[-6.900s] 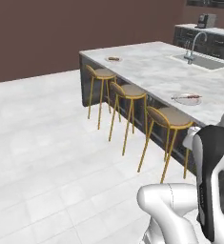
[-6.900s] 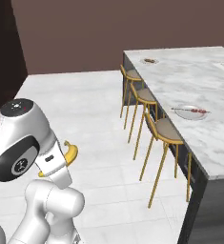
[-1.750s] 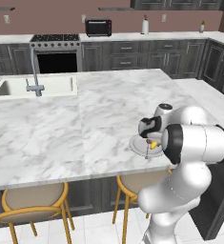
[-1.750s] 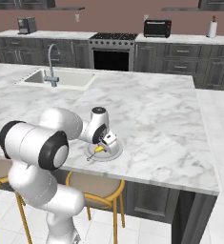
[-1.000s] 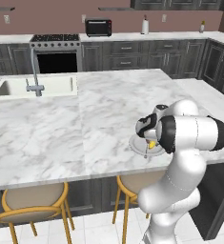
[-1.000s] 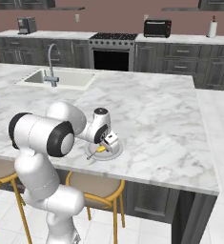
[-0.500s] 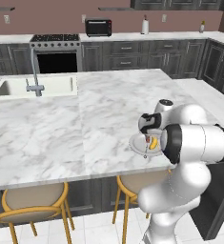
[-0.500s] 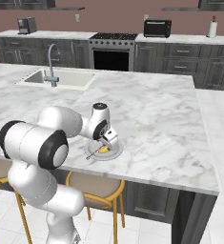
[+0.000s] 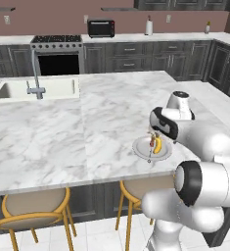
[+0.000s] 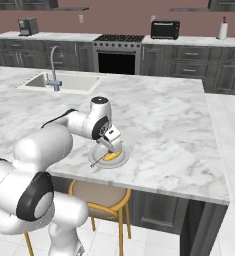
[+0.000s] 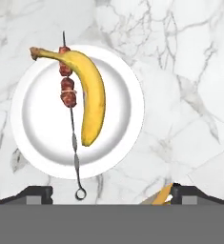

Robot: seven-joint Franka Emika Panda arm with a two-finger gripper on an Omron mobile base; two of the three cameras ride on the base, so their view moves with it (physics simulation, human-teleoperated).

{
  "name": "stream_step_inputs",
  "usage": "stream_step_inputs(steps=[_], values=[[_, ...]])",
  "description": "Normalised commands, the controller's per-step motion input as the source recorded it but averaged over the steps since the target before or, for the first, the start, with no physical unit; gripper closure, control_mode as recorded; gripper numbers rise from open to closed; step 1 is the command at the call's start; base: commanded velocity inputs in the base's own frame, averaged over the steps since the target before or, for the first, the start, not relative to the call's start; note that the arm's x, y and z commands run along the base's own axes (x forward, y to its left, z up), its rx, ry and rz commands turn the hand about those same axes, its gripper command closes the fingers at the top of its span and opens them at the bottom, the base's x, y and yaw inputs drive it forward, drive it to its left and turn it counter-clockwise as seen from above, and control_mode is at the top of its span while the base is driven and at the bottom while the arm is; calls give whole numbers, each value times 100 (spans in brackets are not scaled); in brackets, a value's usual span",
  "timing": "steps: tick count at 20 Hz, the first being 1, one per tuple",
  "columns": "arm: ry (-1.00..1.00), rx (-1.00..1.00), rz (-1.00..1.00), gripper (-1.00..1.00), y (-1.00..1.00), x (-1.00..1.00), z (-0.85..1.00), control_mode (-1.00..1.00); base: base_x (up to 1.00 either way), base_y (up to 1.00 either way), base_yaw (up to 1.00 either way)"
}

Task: Pick up the banana and kiwi from the fridge and place one fruit on each plate on the dining counter.

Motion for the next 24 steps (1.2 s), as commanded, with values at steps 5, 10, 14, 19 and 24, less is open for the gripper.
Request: stream_step_inputs(steps=[5,10,14,19,24], values=[[0,0,0,-100,0,-84,76,-100,0,0,0],[0,0,0,-100,4,-97,61,-100,0,0,0],[1,-2,2,-100,18,-100,45,-100,0,0,0],[0,-7,6,-100,22,-87,29,-100,0,0,0],[0,-8,19,-100,4,-84,0,-100,0,0,0]])
